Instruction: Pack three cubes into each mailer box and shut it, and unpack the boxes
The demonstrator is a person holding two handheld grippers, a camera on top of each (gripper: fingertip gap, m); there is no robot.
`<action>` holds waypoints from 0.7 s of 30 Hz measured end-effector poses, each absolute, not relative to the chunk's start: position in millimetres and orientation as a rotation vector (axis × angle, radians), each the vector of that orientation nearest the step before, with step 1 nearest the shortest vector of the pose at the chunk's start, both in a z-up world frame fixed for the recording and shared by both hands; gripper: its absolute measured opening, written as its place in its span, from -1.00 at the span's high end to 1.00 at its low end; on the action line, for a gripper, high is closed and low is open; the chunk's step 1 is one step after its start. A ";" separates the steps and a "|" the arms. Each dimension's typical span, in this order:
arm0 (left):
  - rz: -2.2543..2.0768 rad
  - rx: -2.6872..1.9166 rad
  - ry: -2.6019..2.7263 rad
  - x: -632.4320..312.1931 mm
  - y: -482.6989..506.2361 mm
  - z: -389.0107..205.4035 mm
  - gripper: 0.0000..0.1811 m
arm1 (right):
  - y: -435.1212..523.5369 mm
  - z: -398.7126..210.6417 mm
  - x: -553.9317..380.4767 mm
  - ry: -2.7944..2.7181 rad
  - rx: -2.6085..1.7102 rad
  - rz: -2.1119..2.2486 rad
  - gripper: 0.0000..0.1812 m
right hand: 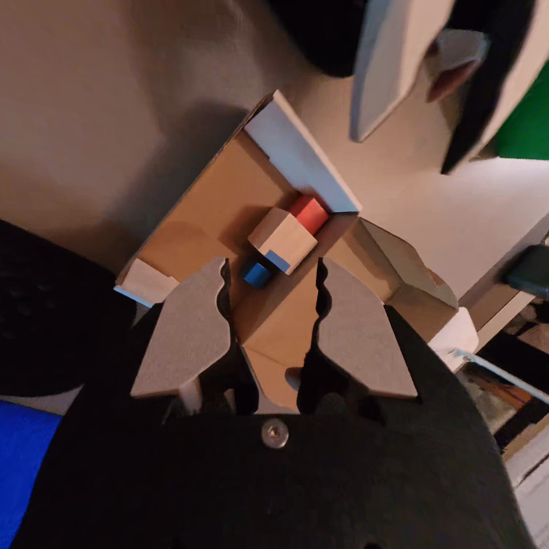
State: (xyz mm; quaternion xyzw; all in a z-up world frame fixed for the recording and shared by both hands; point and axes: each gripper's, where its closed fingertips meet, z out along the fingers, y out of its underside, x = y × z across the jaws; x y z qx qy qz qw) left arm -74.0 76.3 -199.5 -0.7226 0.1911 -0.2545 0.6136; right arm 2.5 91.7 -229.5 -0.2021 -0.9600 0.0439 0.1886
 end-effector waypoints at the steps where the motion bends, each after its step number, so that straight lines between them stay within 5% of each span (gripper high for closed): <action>1: -0.630 -1.660 0.410 -77.1 77.2 -198.6 0.13 | 94.1 -233.6 -0.6 -2.712 -0.518 0.086 0.39; 21: -0.664 -1.588 0.350 -88.0 76.2 -187.6 0.12 | 104.9 -277.5 -16.5 -2.895 0.237 -0.384 0.53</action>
